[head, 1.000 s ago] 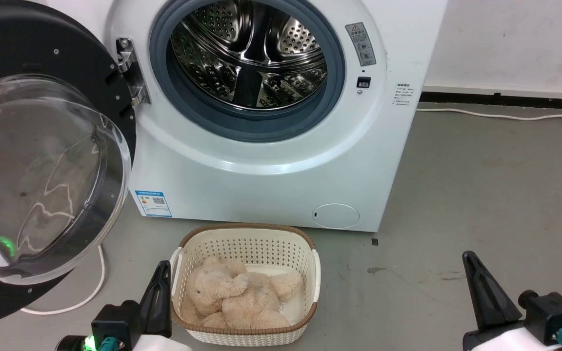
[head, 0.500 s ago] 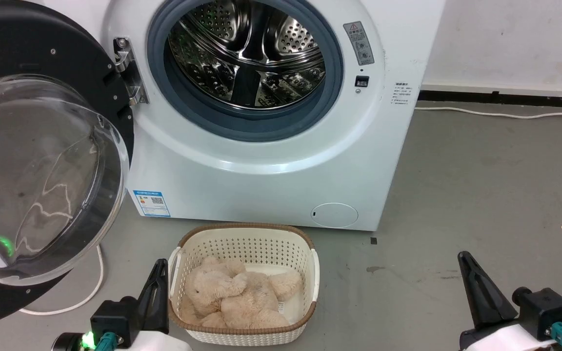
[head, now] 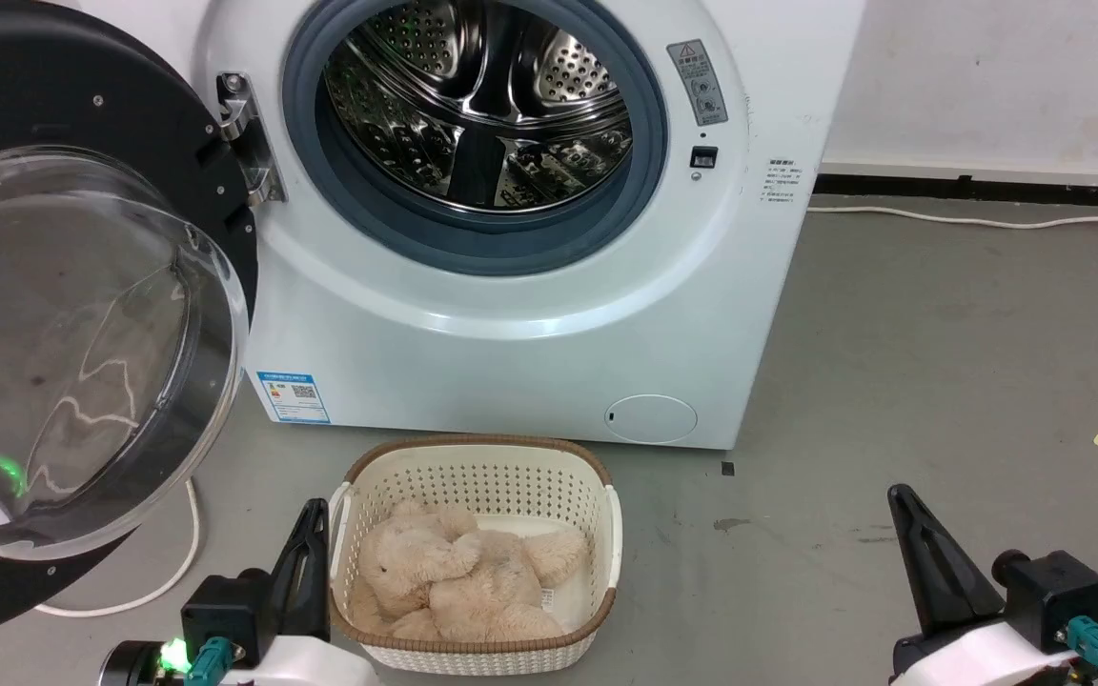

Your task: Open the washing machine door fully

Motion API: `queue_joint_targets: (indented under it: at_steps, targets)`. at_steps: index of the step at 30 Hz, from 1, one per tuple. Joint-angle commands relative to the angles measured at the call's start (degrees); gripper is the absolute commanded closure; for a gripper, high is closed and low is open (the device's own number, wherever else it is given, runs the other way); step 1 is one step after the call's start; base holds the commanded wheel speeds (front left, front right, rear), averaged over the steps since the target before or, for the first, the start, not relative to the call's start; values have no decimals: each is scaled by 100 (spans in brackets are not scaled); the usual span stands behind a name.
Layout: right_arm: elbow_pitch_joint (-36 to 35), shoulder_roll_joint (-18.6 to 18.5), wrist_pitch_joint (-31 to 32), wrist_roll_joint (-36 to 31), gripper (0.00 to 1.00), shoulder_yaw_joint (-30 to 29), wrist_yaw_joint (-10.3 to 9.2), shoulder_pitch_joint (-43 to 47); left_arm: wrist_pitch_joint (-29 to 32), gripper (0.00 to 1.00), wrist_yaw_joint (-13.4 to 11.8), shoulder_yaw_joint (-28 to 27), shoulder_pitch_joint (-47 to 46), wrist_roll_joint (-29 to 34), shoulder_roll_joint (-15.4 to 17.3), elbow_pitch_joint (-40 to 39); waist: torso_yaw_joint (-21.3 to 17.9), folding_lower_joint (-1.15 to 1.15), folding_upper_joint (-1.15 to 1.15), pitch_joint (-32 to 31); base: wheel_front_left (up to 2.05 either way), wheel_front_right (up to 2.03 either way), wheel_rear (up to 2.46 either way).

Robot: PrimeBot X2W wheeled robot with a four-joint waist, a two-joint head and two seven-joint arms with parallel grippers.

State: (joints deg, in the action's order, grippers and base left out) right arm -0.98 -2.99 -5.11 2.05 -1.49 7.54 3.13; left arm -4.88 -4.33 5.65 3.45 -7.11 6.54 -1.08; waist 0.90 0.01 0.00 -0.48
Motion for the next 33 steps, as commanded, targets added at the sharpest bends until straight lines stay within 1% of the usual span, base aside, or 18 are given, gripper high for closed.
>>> queue_joint_targets:
  at_steps: [1,33]
  targets:
    - [13,7,27,-35,100,12,-3,-74,29,100,44,-48,-97,52,-20,17,-2,0,0,1,0,0,0]
    - [66,10,327,-140,100,97,-5,-222,313,100,285,-368,-250,460,-234,73,-56,-1,0,30,0,0,0]
